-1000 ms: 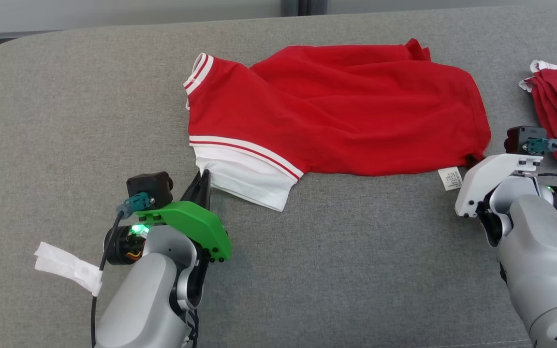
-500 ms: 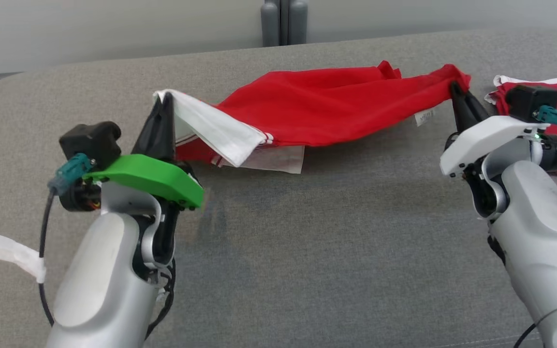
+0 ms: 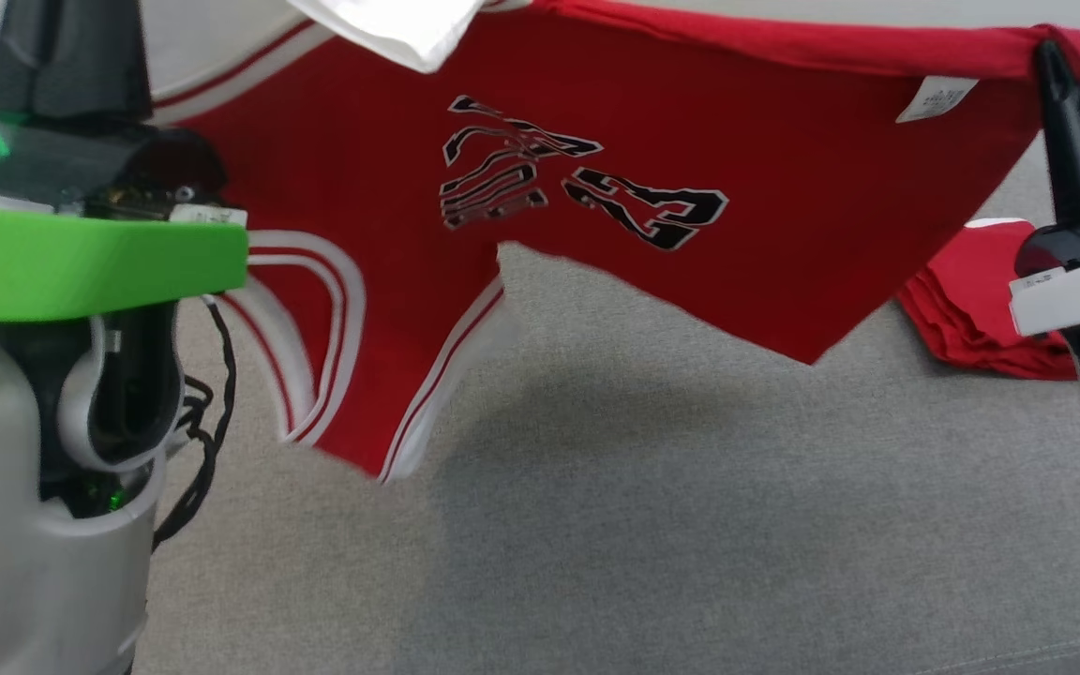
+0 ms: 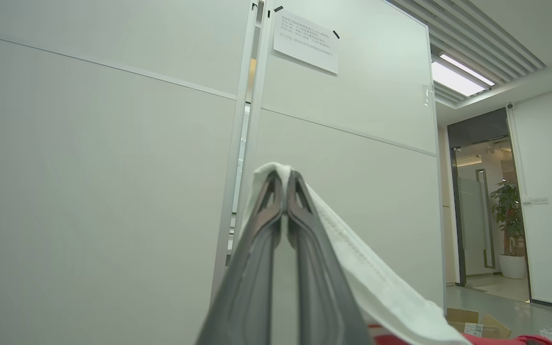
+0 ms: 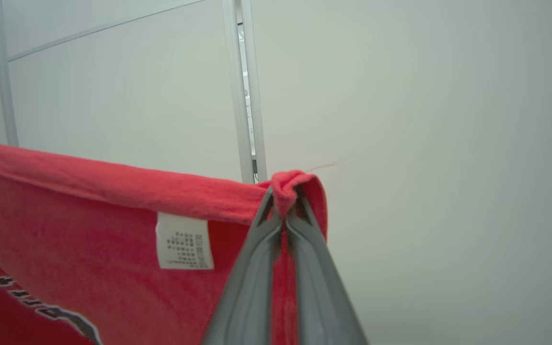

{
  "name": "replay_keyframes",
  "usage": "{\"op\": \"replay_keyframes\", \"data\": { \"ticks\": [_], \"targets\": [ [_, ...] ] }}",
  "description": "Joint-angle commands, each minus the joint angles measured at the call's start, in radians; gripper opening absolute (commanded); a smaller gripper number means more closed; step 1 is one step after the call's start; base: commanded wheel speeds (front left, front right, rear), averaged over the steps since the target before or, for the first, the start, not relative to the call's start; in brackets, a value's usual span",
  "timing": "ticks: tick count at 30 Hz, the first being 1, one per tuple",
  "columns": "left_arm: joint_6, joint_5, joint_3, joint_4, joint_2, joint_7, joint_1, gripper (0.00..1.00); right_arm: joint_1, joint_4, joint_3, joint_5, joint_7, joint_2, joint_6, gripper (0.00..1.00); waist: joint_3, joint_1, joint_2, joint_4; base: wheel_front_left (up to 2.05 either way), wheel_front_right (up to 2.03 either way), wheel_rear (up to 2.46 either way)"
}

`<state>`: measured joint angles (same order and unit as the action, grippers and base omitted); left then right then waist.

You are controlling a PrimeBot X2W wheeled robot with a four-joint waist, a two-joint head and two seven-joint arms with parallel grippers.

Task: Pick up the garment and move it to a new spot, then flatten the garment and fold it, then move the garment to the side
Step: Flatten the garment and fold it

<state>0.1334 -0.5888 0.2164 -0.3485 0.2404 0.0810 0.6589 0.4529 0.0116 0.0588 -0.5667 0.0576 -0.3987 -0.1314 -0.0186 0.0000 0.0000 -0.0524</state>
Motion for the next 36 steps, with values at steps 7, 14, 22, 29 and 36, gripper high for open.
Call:
{"op": "replay_keyframes", "data": {
  "ticks": [7, 14, 22, 29, 36],
  "targets": [
    [0.019, 0.007, -0.012, -0.132, 0.048, 0.112, 0.138, 0.00, -0.130, 0.411, -0.156, 0.055, -0.191, 0.093, 0.002, 0.00, -0.012, 0.0000, 0.0000, -0.052, 0.00, 0.00, 0.00],
    [0.021, -0.006, 0.026, -0.064, 0.053, 0.200, 0.209, 0.00, -0.137, 0.528, -0.181, 0.058, -0.322, 0.178, 0.002, 0.00, 0.096, 0.0000, 0.0000, -0.066, 0.00, 0.00, 0.00],
    [-0.005, 0.066, 0.027, 0.263, 0.082, 0.182, 0.436, 0.00, 0.172, 0.230, -0.120, 0.043, -0.327, 0.204, 0.001, 0.00, 0.319, 0.0000, 0.0000, -0.076, 0.00, 0.00, 0.00],
    [-0.042, 0.154, 0.059, 0.650, 0.021, 0.012, 0.768, 0.00, 0.636, -0.233, -0.049, 0.226, -0.189, 0.215, 0.001, 0.00, 0.483, 0.0000, 0.0000, -0.045, 0.00, 0.00, 0.00],
    [-0.084, 0.192, 0.085, 0.909, -0.046, -0.191, 0.923, 0.00, 0.897, -0.595, -0.054, 0.377, 0.012, 0.259, 0.001, 0.00, 0.632, 0.0000, 0.0000, 0.013, 0.00, 0.00, 0.00]
  ]
}}
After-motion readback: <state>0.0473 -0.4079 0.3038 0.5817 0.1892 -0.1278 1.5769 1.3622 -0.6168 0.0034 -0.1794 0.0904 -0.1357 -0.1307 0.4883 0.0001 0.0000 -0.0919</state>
